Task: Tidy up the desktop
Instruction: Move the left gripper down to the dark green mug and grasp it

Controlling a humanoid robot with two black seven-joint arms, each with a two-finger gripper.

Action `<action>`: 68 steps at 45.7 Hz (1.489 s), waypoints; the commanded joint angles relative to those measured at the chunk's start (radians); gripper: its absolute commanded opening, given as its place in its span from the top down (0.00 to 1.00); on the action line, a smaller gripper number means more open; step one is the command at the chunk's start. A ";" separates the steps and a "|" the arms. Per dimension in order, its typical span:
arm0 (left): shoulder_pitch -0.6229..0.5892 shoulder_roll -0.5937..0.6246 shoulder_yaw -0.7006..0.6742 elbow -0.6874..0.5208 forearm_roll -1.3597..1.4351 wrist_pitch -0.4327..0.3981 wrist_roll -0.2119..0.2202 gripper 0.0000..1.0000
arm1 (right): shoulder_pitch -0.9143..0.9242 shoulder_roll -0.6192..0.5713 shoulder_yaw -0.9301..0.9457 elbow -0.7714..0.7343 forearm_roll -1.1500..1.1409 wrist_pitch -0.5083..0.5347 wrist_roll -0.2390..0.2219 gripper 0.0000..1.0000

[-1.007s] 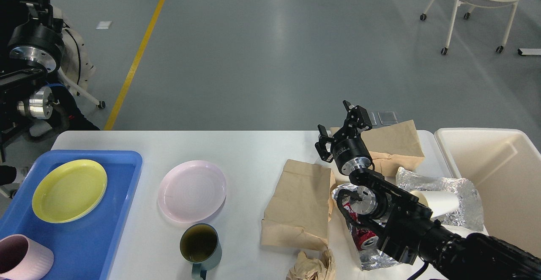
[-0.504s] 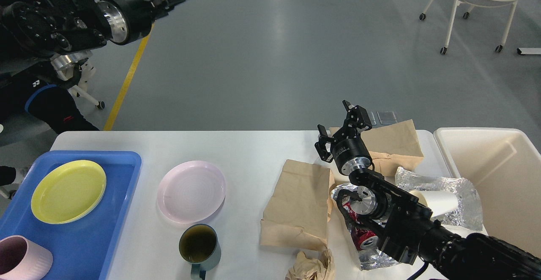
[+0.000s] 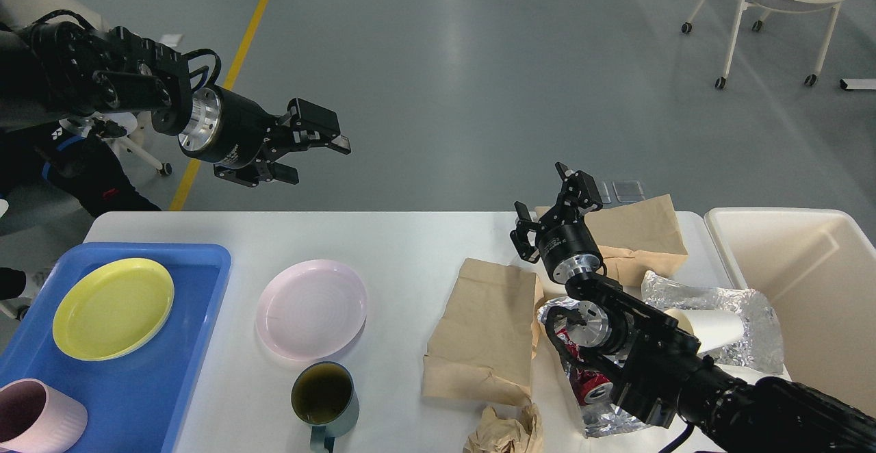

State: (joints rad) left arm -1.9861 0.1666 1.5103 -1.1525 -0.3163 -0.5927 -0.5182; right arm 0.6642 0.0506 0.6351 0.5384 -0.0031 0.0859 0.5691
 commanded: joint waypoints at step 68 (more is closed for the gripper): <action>0.254 -0.079 -0.012 -0.171 0.072 0.022 0.010 0.04 | 0.000 0.000 0.000 0.000 0.000 0.002 0.000 0.00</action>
State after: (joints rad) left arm -1.7629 0.1178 1.4999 -1.2867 -0.2434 -0.5786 -0.5152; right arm 0.6645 0.0506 0.6351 0.5386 -0.0030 0.0872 0.5691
